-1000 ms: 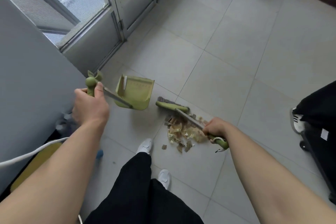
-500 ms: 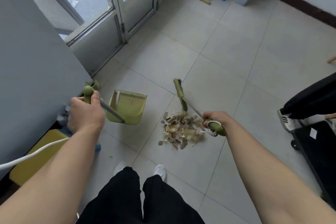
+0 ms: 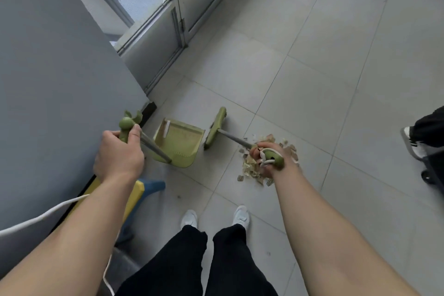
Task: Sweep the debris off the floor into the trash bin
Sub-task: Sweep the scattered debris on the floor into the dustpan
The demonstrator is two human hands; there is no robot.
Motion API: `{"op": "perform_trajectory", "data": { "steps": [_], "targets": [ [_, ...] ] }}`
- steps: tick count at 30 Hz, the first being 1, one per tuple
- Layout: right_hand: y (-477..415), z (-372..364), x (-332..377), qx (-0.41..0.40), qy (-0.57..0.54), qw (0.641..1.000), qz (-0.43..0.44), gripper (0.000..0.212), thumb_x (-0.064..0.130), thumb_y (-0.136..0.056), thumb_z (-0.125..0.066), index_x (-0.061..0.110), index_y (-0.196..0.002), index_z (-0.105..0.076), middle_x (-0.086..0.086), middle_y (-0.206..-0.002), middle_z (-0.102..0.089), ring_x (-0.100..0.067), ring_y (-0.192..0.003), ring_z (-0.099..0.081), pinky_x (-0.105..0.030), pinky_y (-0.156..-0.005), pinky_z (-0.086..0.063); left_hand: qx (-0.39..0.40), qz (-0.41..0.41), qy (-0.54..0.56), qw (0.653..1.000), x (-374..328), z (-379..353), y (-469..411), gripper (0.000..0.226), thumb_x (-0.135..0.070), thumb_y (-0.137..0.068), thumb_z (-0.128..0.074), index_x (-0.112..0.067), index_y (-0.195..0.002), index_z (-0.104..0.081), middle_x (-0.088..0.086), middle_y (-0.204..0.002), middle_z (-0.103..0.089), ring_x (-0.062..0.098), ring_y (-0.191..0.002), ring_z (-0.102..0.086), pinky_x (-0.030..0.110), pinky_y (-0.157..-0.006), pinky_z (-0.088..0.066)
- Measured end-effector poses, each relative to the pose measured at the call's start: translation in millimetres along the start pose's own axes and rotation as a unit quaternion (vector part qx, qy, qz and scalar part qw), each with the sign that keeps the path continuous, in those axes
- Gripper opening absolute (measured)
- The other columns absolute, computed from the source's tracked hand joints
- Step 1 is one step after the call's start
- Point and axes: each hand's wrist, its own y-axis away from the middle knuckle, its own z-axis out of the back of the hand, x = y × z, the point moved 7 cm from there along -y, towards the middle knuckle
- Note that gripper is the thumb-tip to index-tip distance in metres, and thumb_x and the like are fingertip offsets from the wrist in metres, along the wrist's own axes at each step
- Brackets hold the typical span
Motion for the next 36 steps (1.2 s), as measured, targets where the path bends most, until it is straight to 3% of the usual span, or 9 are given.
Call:
{"op": "perform_trajectory", "data": {
  "steps": [3,6,7,10,13,24,30,33,36],
  "targets": [
    [18.5,15.2,-18.2,-0.009,-0.031,0.998,-0.046,0.006,0.009,-0.086,-0.051,0.007,-0.087,-0.056,0.002,-0.057,-0.059,-0.005,-0.039,-0.05,-0.013,-0.034,-0.032,0.013,-0.021,-0.02,0.999,-0.7,2.0,-7.9,0.046,-0.056,-0.094,-0.047,-0.011,-0.107,-0.05,0.015,-0.109,-0.062,0.041,-0.104,-0.056,0.046,-0.086,-0.042],
    [49.4,45.1,-20.2,-0.049,-0.085,0.995,0.036,0.032,-0.004,-0.087,-0.055,0.019,-0.108,-0.063,0.005,-0.089,-0.072,-0.003,-0.071,-0.067,-0.015,-0.06,-0.053,0.029,-0.039,-0.032,0.998,-3.8,2.4,-12.4,0.044,-0.056,-0.094,-0.046,-0.014,-0.103,-0.048,0.015,-0.108,-0.062,0.04,-0.103,-0.057,0.047,-0.086,-0.043],
    [50.8,55.0,-18.9,-0.052,-0.1,0.992,0.051,0.033,-0.005,-0.085,-0.057,0.018,-0.108,-0.063,0.004,-0.089,-0.072,-0.003,-0.071,-0.067,-0.015,-0.06,-0.054,0.032,-0.041,-0.035,0.998,-4.5,2.3,-13.5,0.043,-0.056,-0.094,-0.046,-0.014,-0.103,-0.048,0.015,-0.109,-0.062,0.041,-0.103,-0.057,0.047,-0.086,-0.042],
    [49.7,68.0,-18.0,-0.09,-0.099,0.99,-0.034,0.009,0.007,-0.085,-0.053,0.008,-0.093,-0.05,-0.003,-0.057,-0.056,-0.009,-0.035,-0.051,-0.017,-0.03,-0.038,0.039,-0.051,-0.043,0.997,-6.8,3.3,-16.0,0.045,-0.056,-0.094,-0.046,-0.013,-0.105,-0.049,0.017,-0.11,-0.062,0.041,-0.104,-0.057,0.048,-0.088,-0.043],
    [47.7,78.4,-17.7,-0.098,-0.078,0.992,-0.004,0.005,0.012,-0.091,-0.049,0.008,-0.092,-0.052,-0.005,-0.059,-0.063,-0.008,-0.038,-0.054,-0.013,-0.033,-0.038,0.051,-0.064,-0.049,0.995,-10.2,5.8,-17.3,0.048,-0.055,-0.095,-0.045,-0.01,-0.112,-0.05,0.018,-0.112,-0.061,0.042,-0.105,-0.056,0.048,-0.089,-0.041],
    [107.4,60.4,-49.7,-0.043,-0.082,0.987,-0.131,0.022,0.018,-0.096,-0.042,0.004,-0.079,-0.047,-0.004,-0.046,-0.054,-0.009,-0.027,-0.048,-0.014,-0.023,-0.03,0.071,-0.108,-0.057,0.99,-38.5,14.2,-16.2,0.054,-0.053,-0.096,-0.044,-0.005,-0.119,-0.051,0.022,-0.121,-0.058,0.044,-0.113,-0.054,0.047,-0.092,-0.039],
    [97.6,78.1,-81.4,0.002,0.018,0.972,-0.234,0.032,0.026,-0.097,-0.037,0.01,-0.07,-0.043,0.003,-0.039,-0.047,-0.009,-0.021,-0.04,-0.014,-0.021,-0.025,0.07,-0.136,-0.062,0.986,-55.3,4.6,3.9,0.053,-0.054,-0.095,-0.045,-0.006,-0.116,-0.051,0.023,-0.119,-0.06,0.044,-0.112,-0.055,0.047,-0.092,-0.039],
    [89.4,111.5,-83.1,-0.012,0.133,0.964,-0.232,0.023,0.026,-0.084,-0.056,0.008,-0.069,-0.054,0.003,-0.049,-0.052,-0.007,-0.029,-0.044,-0.016,-0.03,-0.032,0.068,-0.145,-0.065,0.985,-61.4,-3.5,14.7,0.051,-0.054,-0.095,-0.045,-0.007,-0.114,-0.052,0.022,-0.117,-0.06,0.044,-0.11,-0.055,0.047,-0.09,-0.04],
    [86.9,144.4,-75.8,-0.041,0.129,0.97,-0.201,0.02,0.019,-0.068,-0.065,0.002,-0.058,-0.064,-0.002,-0.057,-0.055,-0.007,-0.033,-0.049,-0.017,-0.036,-0.037,0.07,-0.149,-0.075,0.984,-65.4,-14.4,31.0,0.05,-0.054,-0.095,-0.044,-0.009,-0.113,-0.051,0.021,-0.115,-0.061,0.045,-0.108,-0.056,0.048,-0.089,-0.04]
  ]
}}
